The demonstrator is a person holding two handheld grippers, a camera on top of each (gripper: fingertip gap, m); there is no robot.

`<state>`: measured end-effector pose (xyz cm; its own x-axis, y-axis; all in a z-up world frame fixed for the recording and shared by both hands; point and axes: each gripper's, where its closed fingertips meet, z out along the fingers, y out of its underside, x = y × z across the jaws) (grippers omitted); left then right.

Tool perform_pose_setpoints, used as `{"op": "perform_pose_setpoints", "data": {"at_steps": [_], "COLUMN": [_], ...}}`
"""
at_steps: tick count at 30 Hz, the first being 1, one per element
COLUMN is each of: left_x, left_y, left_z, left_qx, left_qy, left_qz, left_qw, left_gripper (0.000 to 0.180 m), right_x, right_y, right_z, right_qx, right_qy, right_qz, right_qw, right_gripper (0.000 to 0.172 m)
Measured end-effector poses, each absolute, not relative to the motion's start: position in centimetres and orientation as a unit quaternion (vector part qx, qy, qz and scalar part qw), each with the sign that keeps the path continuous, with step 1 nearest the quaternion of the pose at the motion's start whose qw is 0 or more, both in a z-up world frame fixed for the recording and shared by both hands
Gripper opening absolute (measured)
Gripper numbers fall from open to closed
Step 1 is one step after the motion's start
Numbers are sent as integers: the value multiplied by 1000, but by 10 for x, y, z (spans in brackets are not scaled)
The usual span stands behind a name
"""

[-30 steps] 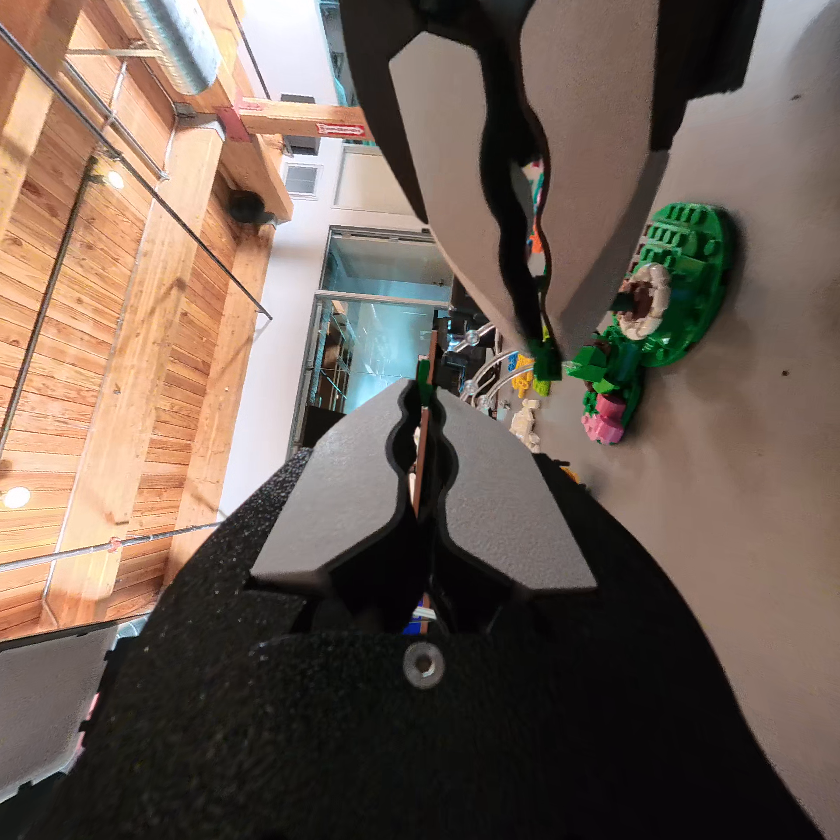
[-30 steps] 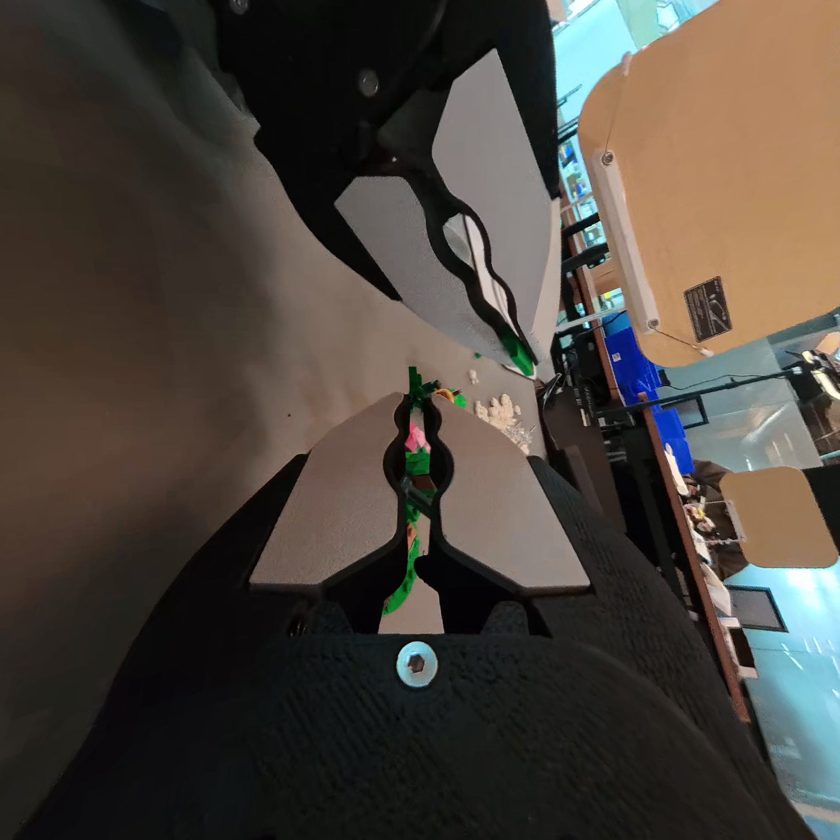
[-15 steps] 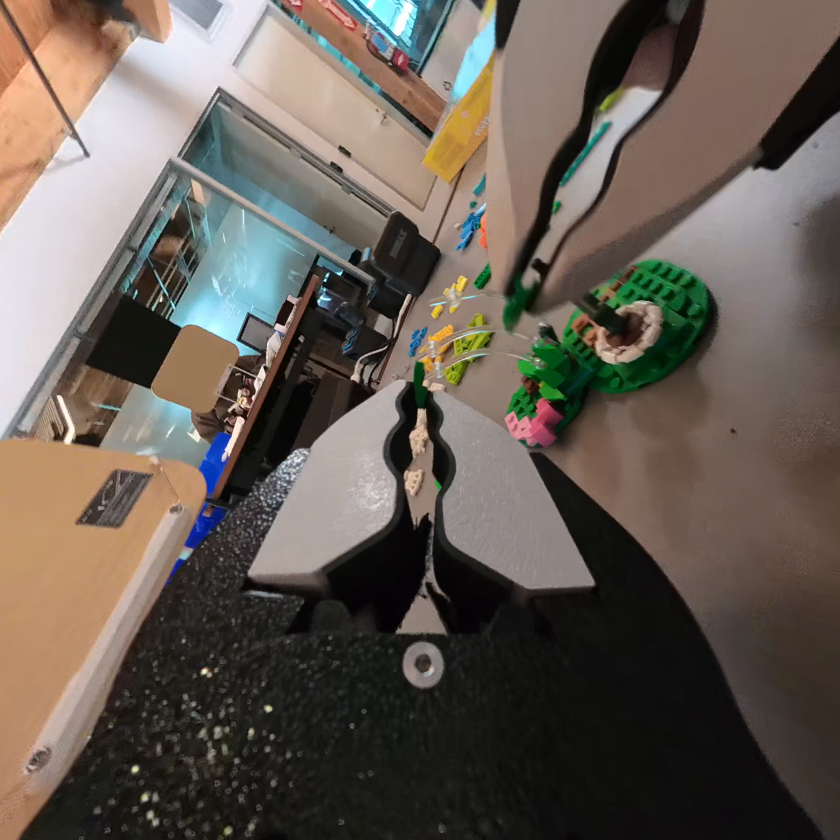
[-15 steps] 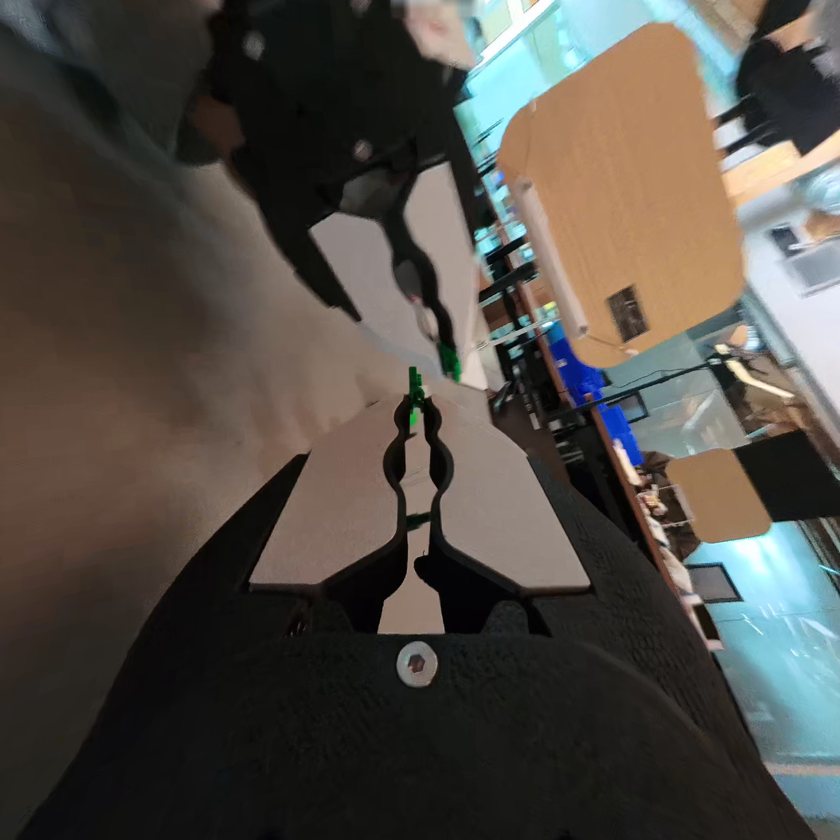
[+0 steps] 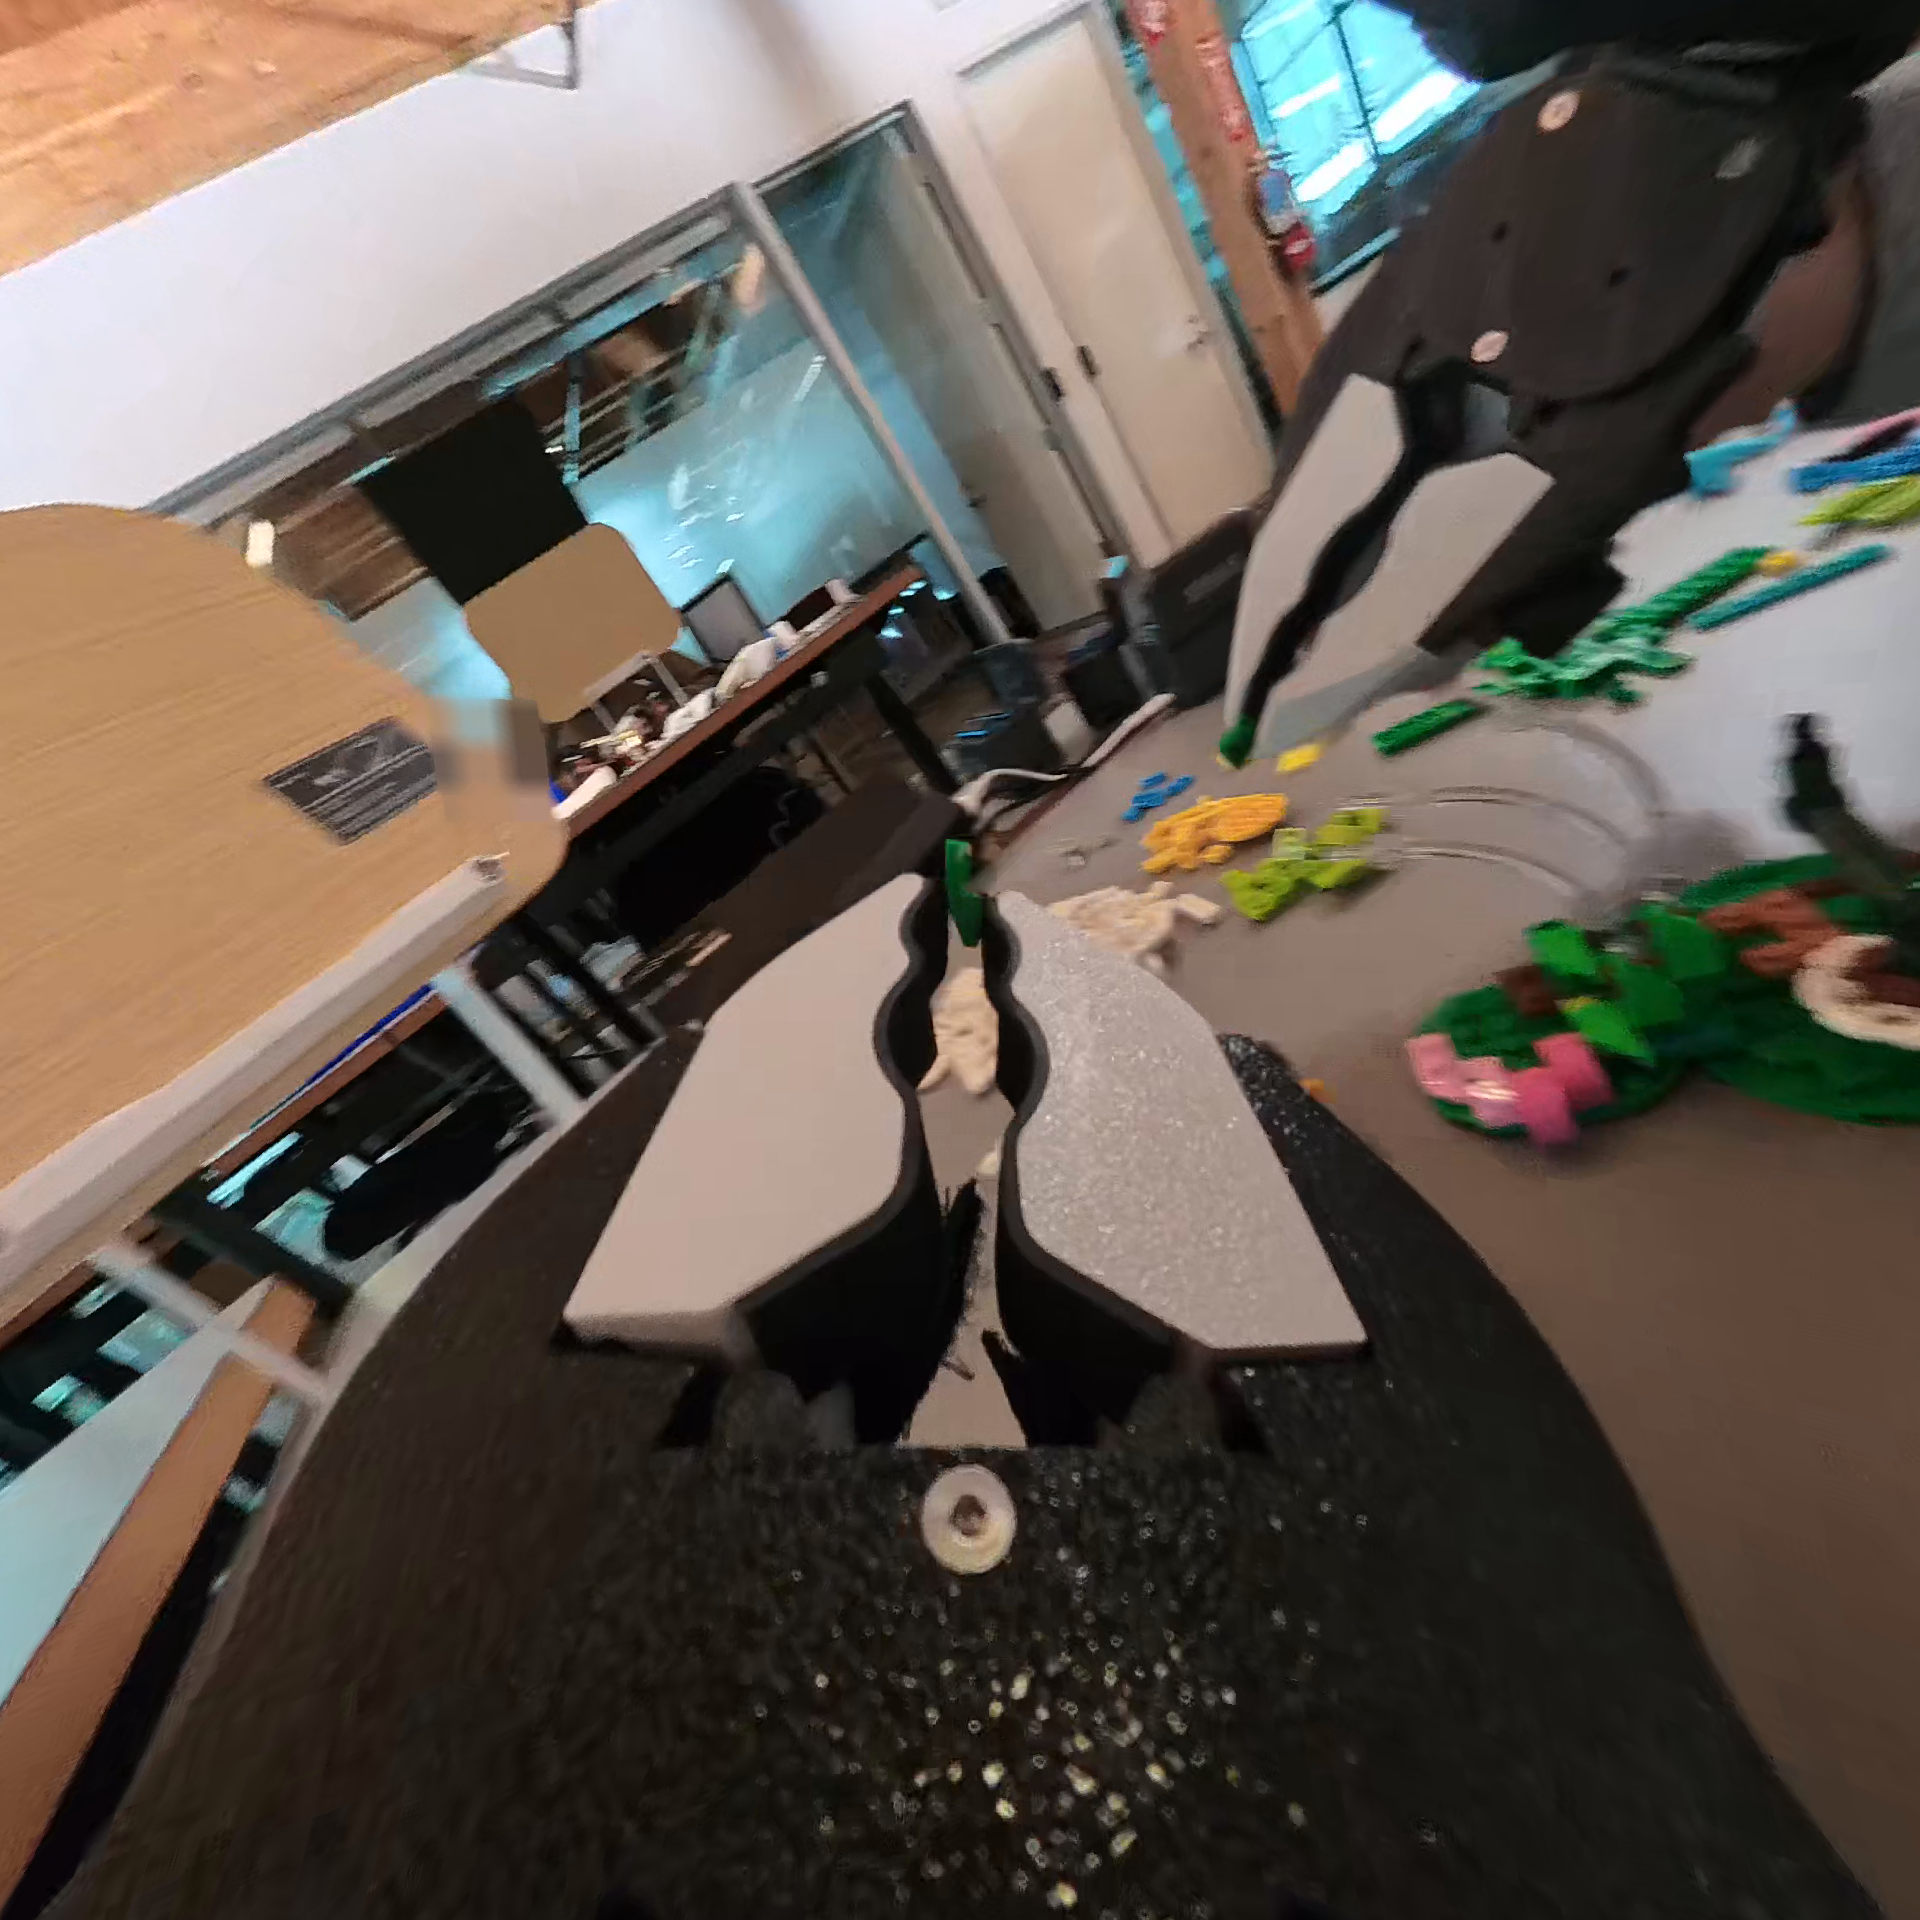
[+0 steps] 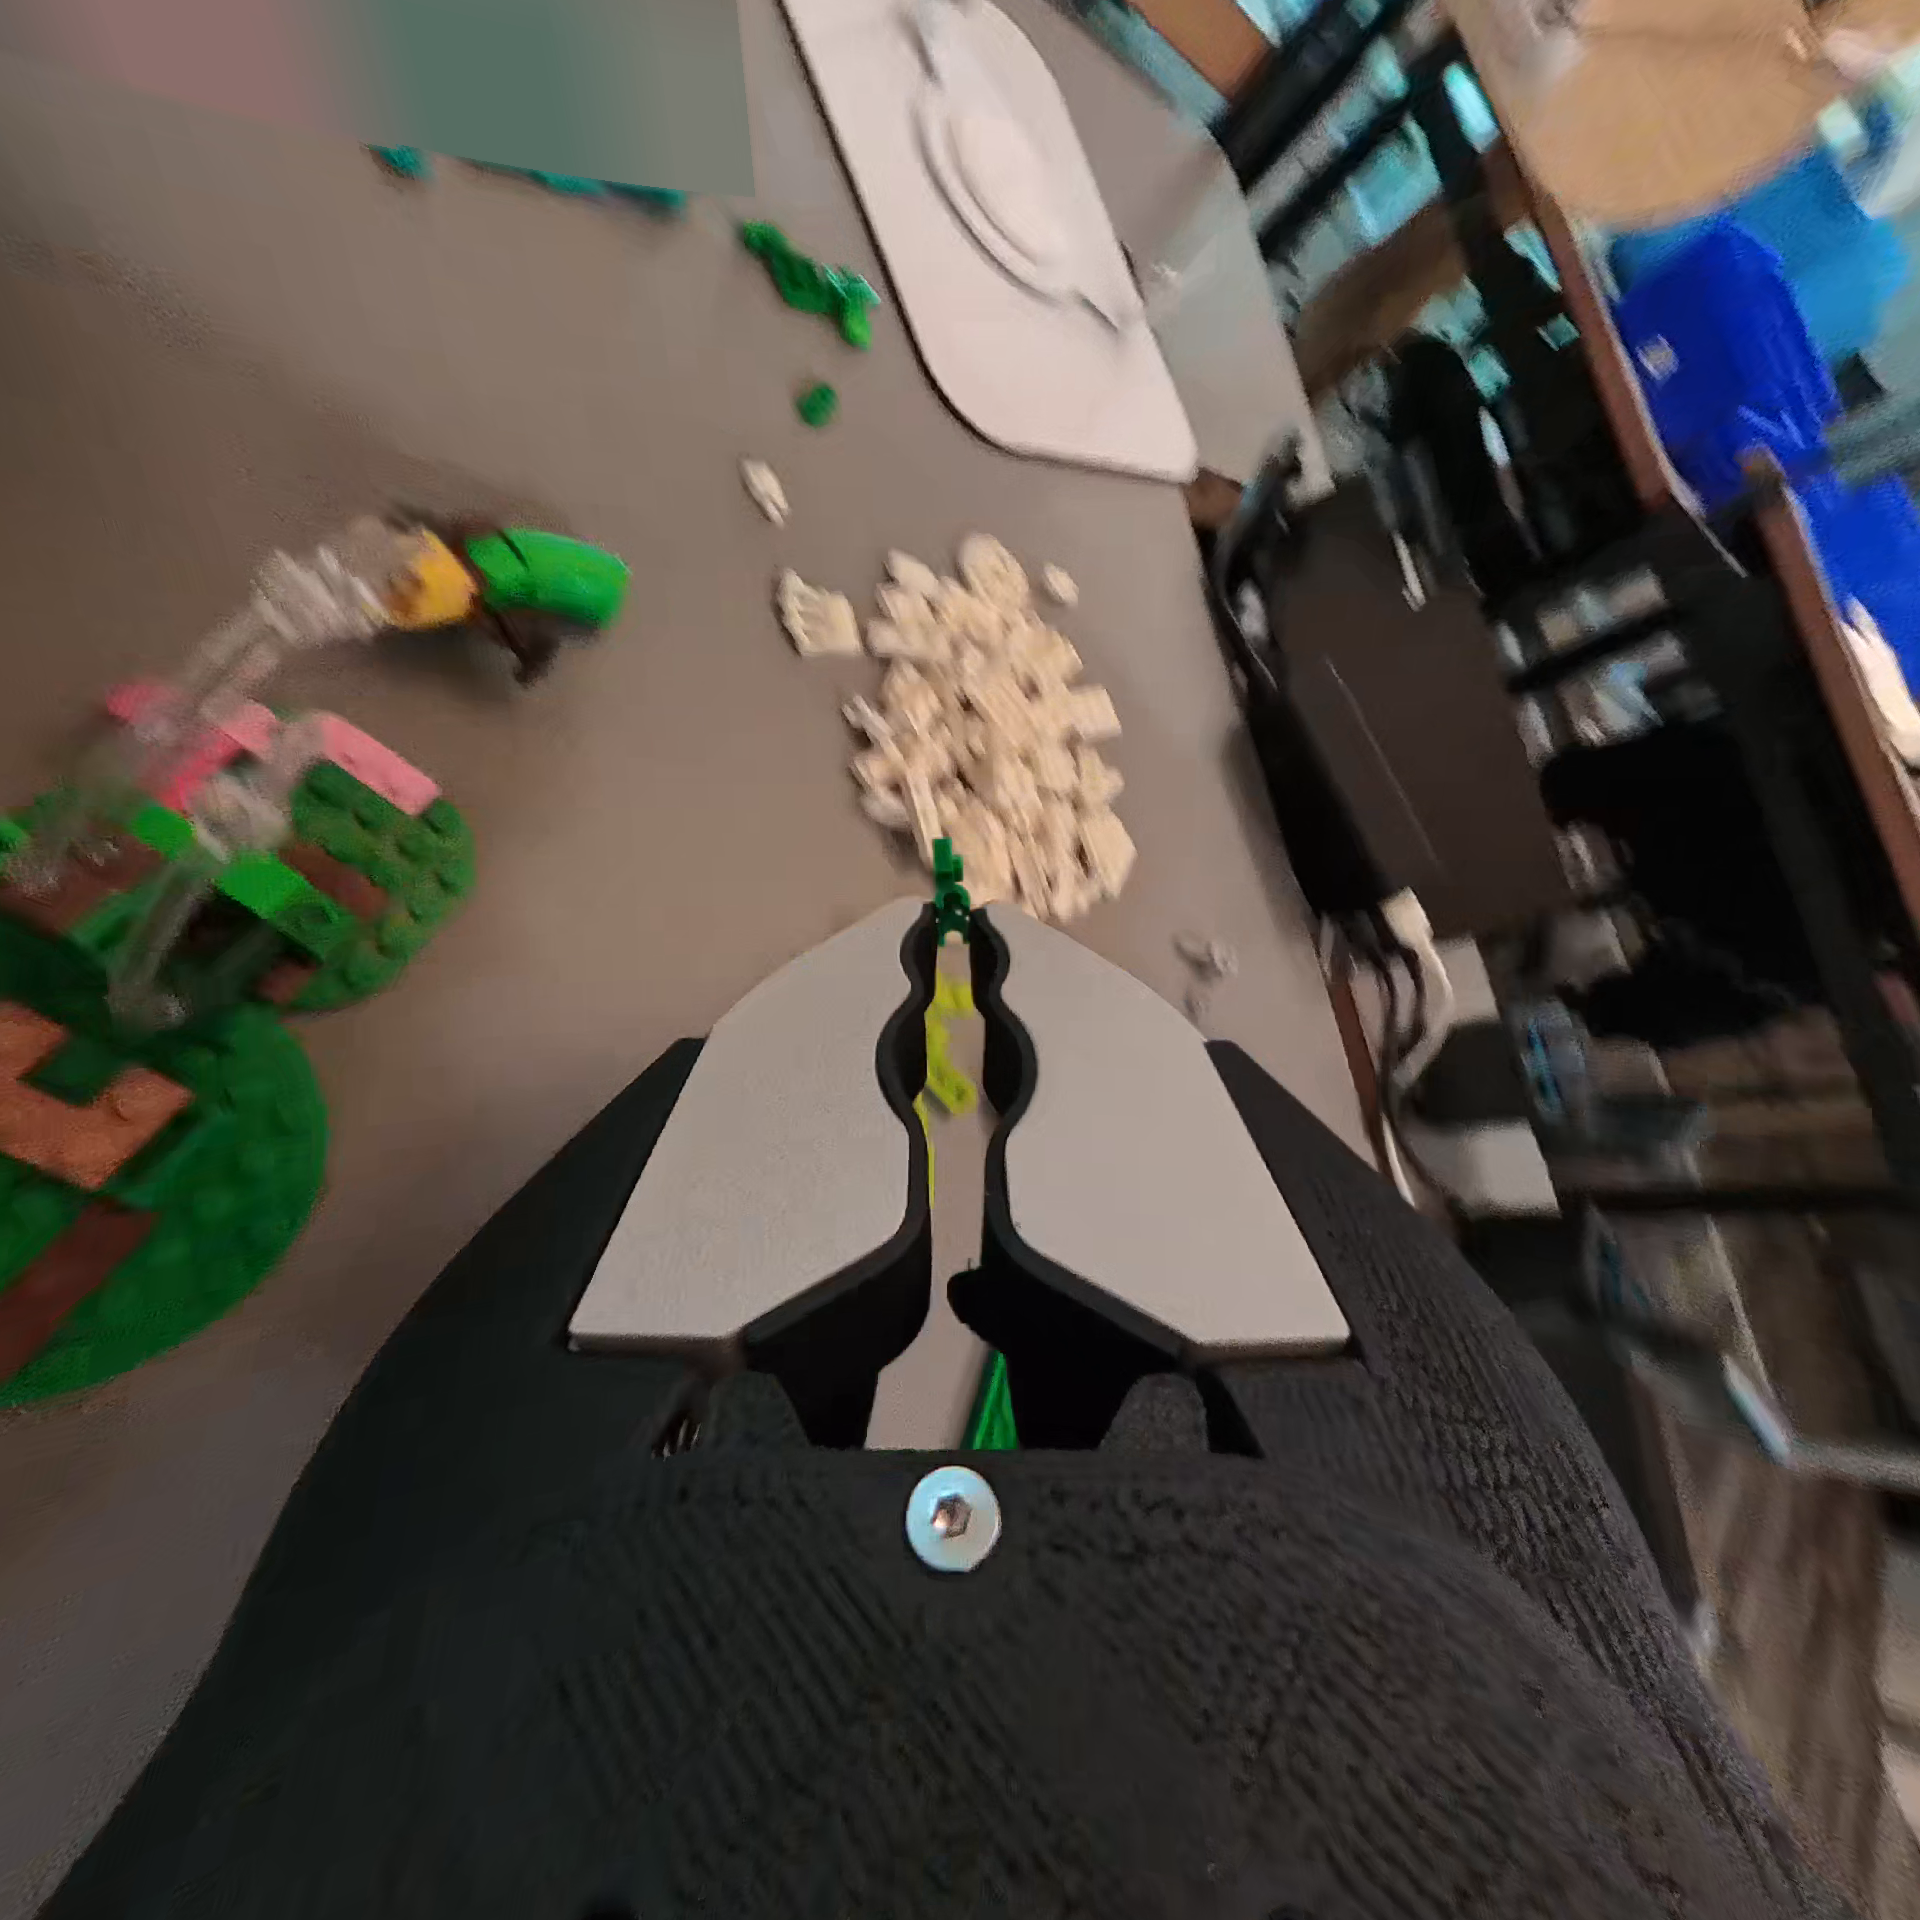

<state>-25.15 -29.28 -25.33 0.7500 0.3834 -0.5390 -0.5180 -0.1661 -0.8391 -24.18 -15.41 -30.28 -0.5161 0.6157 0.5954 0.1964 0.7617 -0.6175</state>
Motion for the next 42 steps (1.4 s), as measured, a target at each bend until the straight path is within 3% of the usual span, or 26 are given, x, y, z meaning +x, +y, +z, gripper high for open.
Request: {"op": "perform_pose_setpoints", "data": {"at_steps": [3,8,13,17,24,29,37,42], "left_x": [-283,-322,-336,-336,-349,-341,-366,-392], "left_y": [-311,-329,-334,-333,-341,-346,-369,-402], "left_z": [-242,-246,-256,-255,-259,-244,-242,-233], "left_qx": [-666,-691,-702,-698,-708,-680,-678,-638], "left_qy": [-8,-85,-86,-92,-119,-68,-93,-162], "left_qz": [371,319,328,295,282,320,338,375], "left_qw": [647,643,626,646,637,656,646,653], "left_gripper": [20,59,63,65,57,10,1,4], "right_x": [-267,-323,-374,-396,-401,-390,-341,-359], "right_y": [-192,-248,-279,-293,-295,-281,-302,-314], "right_z": [-298,-304,-327,-343,-347,-308,-311,-338], "right_qx": [-170,-106,-92,-74,-88,-128,-63,-29], "right_qy": [-866,-908,-934,-940,-943,-915,-955,-968], "right_qz": [277,287,258,238,232,288,241,172], "right_qw": [380,287,229,233,224,250,164,182], "right_gripper": [5,5,7,8,15,21,21,21]}}
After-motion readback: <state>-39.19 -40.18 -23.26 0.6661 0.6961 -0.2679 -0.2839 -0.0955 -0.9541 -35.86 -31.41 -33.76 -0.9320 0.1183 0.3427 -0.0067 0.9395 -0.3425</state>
